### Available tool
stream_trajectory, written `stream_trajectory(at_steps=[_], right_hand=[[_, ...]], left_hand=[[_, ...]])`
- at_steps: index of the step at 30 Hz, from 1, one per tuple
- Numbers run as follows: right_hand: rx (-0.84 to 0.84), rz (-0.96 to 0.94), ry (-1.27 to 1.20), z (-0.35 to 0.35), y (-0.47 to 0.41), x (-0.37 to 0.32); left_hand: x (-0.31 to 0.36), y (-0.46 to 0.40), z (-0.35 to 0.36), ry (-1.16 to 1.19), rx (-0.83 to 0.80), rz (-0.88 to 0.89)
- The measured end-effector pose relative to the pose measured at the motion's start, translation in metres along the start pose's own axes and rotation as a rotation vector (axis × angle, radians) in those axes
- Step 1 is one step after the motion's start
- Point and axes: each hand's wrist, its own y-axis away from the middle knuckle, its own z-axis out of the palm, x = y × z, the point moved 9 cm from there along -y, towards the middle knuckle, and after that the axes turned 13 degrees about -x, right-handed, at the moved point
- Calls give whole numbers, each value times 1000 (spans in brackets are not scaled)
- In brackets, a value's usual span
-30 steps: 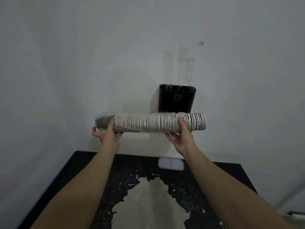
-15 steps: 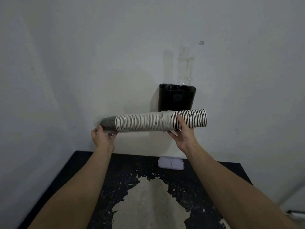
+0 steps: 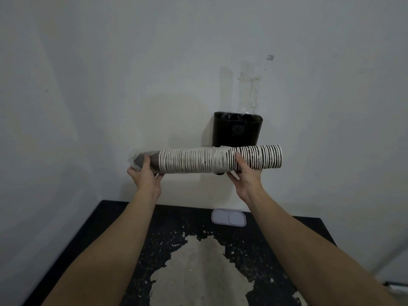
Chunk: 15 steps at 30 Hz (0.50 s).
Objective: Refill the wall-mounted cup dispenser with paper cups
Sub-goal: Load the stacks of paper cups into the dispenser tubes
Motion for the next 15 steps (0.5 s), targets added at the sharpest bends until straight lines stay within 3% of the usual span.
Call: stream_trajectory(at_steps=[6,9,12,15], right_hand=[[89,-29,-134,-6,1,-2],[59,-8,-98,-2,1,0],[56,-7,-80,1,1,0],[64,-10,-77,5,1,1]], left_hand=[[0,-2,-11,103,78,-1],[-8,-3,-4,156,4,-68],[-13,4,11,113,-96,-97],[-15,6,14,-9,-79,-57]])
